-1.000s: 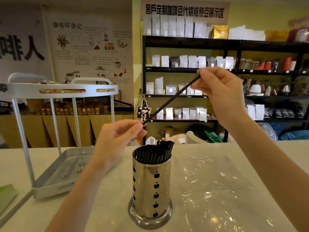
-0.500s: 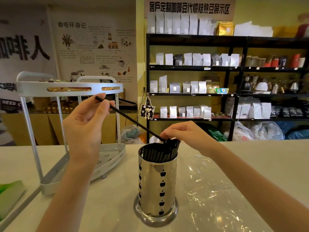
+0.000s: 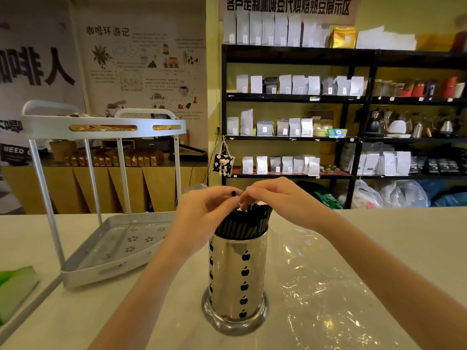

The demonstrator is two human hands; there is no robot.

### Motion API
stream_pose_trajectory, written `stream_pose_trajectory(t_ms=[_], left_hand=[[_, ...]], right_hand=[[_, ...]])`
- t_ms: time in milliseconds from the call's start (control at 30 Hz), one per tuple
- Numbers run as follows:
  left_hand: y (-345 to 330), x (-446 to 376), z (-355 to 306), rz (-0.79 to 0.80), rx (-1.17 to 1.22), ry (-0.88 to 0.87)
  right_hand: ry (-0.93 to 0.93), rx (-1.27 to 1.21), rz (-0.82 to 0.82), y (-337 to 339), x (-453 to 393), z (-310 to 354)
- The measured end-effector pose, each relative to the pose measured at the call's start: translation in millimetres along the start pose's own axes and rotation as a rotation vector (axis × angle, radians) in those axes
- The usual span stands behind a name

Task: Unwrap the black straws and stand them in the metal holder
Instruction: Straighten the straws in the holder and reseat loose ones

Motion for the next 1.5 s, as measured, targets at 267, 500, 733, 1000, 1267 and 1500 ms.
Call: stream_pose_trajectory(t_ms=[267,500,733,1000,1267,1500], left_hand=[[-8,3,4,0.145,0.005,0.168],[-9,4,1,0.13,-0.011,0.184],[-10,3,-8,0.065,-0.053,0.112],[-16,-6,-12,0.123,-0.071,0.132],[0,-12,-20,0.023,0.111,0.06],[49,-21,-25,-0.279,0.302,0.018]], right_hand=[[-0.035,-0.017,-0.021,6,10,-8],[-0.021,-0.024,-0.023,10,17,-11],[0.06,-0.047,-0.046,15,21,-8],[0.235,0.004,-0.258,48,8,32],[0.403,-0.16,-0.64,98,5,68],[0.089,-0.447,-0.725,79,9,12]])
Point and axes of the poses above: each hand's wrist, its own x-axis away from the middle knuckle, its own y-axis out of the back of the hand, z = x × y, the point moved 2 cm from there along -x, towards the middle knuckle, and after that the axes turned 1 degree about z, right-handed, at the moved point
